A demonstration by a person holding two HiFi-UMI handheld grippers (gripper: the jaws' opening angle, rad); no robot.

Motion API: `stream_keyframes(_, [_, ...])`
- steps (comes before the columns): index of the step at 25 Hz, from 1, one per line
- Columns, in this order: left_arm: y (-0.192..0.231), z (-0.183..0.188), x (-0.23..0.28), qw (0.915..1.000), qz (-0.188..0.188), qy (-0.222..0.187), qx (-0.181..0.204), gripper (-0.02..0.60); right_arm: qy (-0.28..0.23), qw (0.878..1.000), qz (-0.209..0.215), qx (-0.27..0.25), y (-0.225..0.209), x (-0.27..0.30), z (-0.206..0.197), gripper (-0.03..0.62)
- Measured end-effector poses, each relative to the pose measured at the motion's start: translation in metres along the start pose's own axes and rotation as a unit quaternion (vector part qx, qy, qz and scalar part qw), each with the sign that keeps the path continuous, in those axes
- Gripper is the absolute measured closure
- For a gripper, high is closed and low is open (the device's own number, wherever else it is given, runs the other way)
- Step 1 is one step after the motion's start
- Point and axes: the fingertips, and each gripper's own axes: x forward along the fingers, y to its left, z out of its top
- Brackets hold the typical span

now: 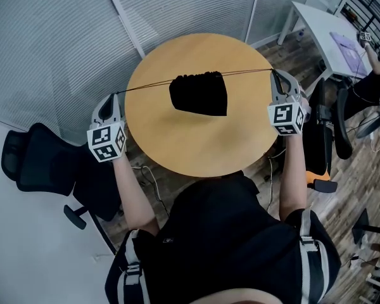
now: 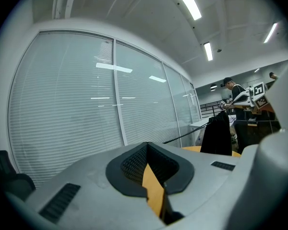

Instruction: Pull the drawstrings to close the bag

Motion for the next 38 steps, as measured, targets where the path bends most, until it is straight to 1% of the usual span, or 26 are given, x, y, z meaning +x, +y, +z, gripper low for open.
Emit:
stream_keyframes(15, [-0.011, -0.005, 0.009, 0.9998, -0.017, 0.007, 0.001, 0.568, 0.015, 1.000, 0.013, 0.012, -0.001, 0.007, -0.013, 0.531])
stream_keyframes(25, [-0.025, -0.018, 0.028, 0.9993, -0.029, 0.021, -0.007, 0.568, 0.042, 0.998, 0.035, 0.019, 0.006, 0.024, -0.041, 0.531])
stream_keyframes(27, [-0.028, -0.023, 0.036, 0.9989, -0.035, 0.027, -0.013, 0.567, 0.051, 0.997, 0.051, 0.011, 0.010, 0.035, -0.052, 0.531])
stream_keyframes(29, [-0.031, -0.030, 0.049, 0.9980, -0.048, 0.034, -0.025, 0.568, 0.068, 0.995, 0.076, -0.004, 0.015, 0.054, -0.066, 0.531])
stream_keyframes(31, [-0.034, -0.036, 0.065, 0.9969, -0.057, 0.047, -0.026, 0.566, 0.079, 0.992, 0.096, -0.020, 0.018, 0.073, -0.077, 0.531])
stream_keyframes(34, [-0.036, -0.039, 0.089, 0.9959, -0.063, 0.063, -0.018, 0.566, 0.081, 0.991, 0.103, -0.030, 0.010, 0.098, -0.082, 0.531])
stream_keyframes(38, [-0.040, -0.037, 0.107, 0.9956, -0.063, 0.067, -0.018, 0.566, 0.075, 0.991, 0.106, -0.037, -0.003, 0.127, -0.081, 0.531])
